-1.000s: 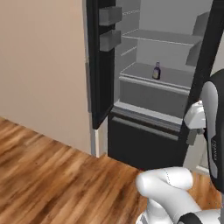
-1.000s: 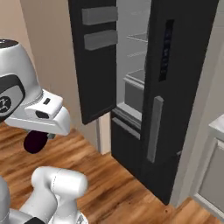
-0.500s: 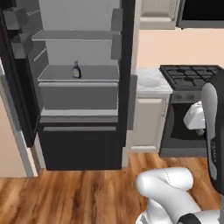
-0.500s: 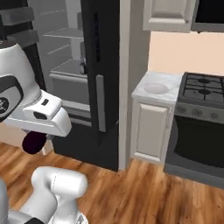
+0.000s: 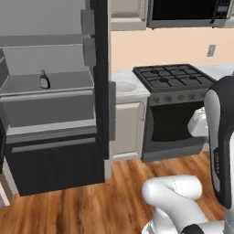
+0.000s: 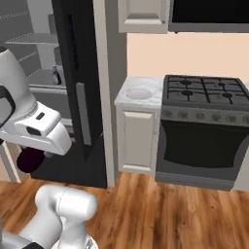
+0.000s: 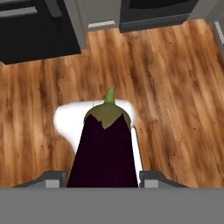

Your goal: Pick eggplant from the fridge and place it on the plate on the counter.

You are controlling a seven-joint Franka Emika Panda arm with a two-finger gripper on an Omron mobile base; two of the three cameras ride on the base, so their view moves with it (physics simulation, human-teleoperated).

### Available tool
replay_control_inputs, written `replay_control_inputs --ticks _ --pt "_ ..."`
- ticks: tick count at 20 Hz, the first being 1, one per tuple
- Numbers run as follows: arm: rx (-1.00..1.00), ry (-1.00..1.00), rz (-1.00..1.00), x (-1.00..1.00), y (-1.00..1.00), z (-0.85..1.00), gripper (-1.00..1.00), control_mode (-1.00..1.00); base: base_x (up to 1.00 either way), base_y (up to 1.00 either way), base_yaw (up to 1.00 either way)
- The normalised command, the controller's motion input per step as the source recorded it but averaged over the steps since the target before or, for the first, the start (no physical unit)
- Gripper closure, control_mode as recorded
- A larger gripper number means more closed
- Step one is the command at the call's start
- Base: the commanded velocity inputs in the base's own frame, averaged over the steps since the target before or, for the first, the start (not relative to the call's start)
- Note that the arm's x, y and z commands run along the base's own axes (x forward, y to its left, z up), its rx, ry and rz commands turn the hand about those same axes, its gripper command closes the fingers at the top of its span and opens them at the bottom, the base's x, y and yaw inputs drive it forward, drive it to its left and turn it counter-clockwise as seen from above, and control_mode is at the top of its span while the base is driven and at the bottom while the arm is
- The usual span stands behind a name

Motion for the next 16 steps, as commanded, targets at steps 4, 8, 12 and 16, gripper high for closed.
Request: replay_control_inputs --ticks 4,8,12,16 --pt "0.00 0.00 0.00 0.00 0.00 0.00 1.00 1.00 0.63 -0.59 0.00" --pt "0.00 0.00 0.00 0.00 0.00 0.00 1.00 1.00 0.72 -0.63 0.00" --pt "0.00 0.00 0.00 0.00 0.00 0.00 1.00 1.00 0.77 -0.61 0.00" --pt "0.00 0.00 0.00 0.00 0.00 0.00 1.00 1.00 0.81 -0.47 0.00"
